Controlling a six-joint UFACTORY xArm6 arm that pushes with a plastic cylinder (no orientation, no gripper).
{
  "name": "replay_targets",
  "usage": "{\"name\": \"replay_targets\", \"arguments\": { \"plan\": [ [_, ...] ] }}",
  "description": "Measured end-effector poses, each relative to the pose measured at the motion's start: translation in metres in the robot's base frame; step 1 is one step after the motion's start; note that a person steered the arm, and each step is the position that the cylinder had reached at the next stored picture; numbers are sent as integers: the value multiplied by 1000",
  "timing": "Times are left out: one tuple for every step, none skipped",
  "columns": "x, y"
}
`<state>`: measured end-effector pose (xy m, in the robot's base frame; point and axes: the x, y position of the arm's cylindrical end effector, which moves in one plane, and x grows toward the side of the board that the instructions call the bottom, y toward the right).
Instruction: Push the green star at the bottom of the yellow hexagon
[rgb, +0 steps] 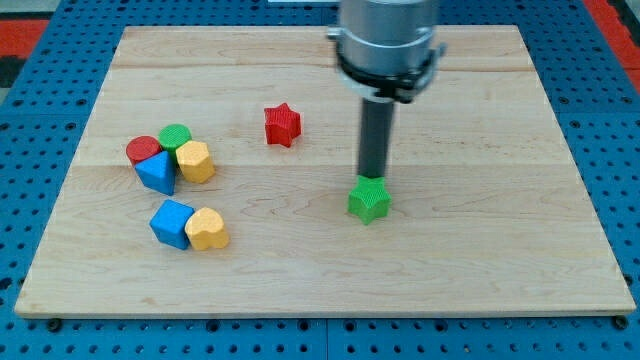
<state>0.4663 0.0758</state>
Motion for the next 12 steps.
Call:
{"name": "replay_targets", "arguments": {
  "plan": [
    [12,38],
    [37,28],
    [42,0],
    [28,-29],
    [19,-50],
    [15,-86],
    [20,-119],
    [28,-146],
    [28,-169],
    [28,-177],
    [28,-177],
    [28,-189]
  ]
}}
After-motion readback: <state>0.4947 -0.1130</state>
